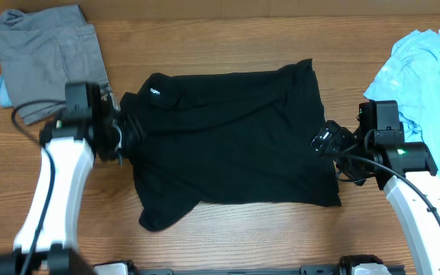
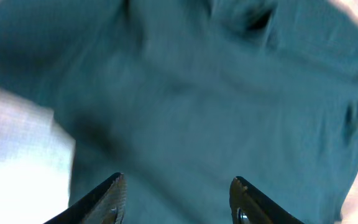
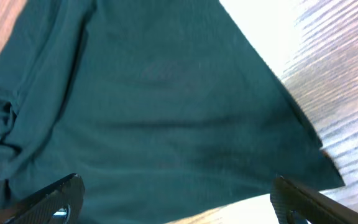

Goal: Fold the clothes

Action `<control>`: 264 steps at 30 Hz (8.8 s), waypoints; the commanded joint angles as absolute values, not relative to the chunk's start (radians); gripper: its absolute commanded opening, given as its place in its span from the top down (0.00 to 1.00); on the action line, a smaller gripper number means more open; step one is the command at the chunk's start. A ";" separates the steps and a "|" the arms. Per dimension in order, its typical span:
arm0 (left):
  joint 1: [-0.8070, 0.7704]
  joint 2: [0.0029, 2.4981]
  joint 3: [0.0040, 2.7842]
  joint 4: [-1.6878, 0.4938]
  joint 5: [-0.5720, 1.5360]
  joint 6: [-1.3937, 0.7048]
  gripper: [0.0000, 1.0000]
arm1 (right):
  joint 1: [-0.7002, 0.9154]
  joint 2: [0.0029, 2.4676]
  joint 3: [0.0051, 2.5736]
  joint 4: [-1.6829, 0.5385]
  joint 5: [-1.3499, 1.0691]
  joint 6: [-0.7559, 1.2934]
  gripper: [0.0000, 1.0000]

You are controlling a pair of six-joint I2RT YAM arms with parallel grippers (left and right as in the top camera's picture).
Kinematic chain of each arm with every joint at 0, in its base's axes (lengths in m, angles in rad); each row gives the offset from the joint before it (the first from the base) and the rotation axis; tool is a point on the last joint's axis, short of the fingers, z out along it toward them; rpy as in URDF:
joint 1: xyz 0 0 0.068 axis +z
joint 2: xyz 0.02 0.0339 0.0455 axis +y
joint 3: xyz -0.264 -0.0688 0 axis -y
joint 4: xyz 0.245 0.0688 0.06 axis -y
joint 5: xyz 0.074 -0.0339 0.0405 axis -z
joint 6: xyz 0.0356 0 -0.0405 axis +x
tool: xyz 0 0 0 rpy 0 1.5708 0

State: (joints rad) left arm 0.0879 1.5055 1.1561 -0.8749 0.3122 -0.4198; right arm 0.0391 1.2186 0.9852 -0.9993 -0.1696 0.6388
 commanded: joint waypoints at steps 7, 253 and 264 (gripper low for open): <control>-0.010 1.967 1.645 -0.830 0.356 -0.423 0.43 | 0.039 1.332 0.999 -1.016 -0.196 0.567 0.00; -0.073 2.119 1.875 -1.653 -0.201 -0.450 0.96 | 0.050 2.085 1.998 -1.291 0.162 0.607 0.96; -0.073 2.119 1.869 -1.599 -0.183 -0.441 0.50 | 0.080 2.085 1.989 -1.409 0.129 0.629 0.40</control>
State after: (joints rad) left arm -0.0765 2.1494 1.8744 -1.6024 -0.1665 -0.4347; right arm 0.0692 2.1292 1.9675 -1.3945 0.1284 0.6235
